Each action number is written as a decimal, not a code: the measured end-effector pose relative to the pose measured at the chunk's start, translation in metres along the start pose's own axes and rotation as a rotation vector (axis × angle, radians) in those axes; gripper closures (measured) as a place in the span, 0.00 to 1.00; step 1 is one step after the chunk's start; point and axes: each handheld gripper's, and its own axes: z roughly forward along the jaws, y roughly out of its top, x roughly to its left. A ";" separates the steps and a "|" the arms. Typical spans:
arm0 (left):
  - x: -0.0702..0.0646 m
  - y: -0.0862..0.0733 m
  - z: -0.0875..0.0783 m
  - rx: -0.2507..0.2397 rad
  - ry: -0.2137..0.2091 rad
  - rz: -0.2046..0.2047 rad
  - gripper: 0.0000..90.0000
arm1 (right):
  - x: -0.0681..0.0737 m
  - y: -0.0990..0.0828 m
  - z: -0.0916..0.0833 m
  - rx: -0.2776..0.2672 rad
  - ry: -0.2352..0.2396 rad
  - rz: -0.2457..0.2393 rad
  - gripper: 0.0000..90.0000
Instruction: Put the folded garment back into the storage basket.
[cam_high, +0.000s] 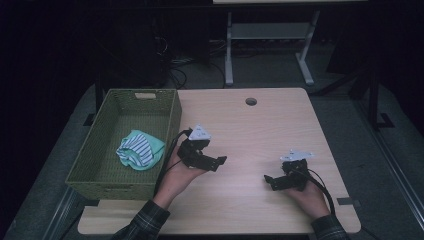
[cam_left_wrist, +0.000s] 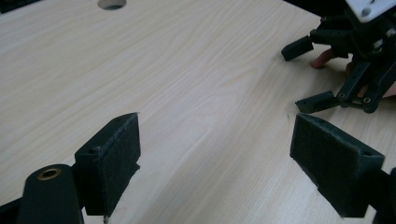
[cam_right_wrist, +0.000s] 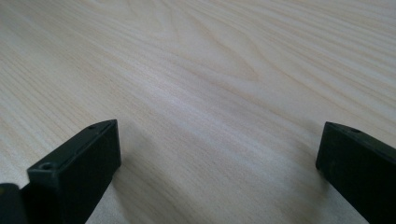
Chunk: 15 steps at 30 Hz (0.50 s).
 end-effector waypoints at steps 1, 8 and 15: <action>-0.001 -0.001 0.002 -0.001 0.000 0.000 0.17 | 0.000 0.000 0.000 0.001 0.000 0.000 0.00; -0.006 -0.011 0.022 0.026 0.002 0.013 0.17 | 0.000 0.000 0.000 -0.002 -0.001 -0.005 0.00; -0.010 -0.023 0.040 0.050 0.009 0.028 0.17 | 0.000 0.000 0.000 -0.002 -0.001 -0.006 0.00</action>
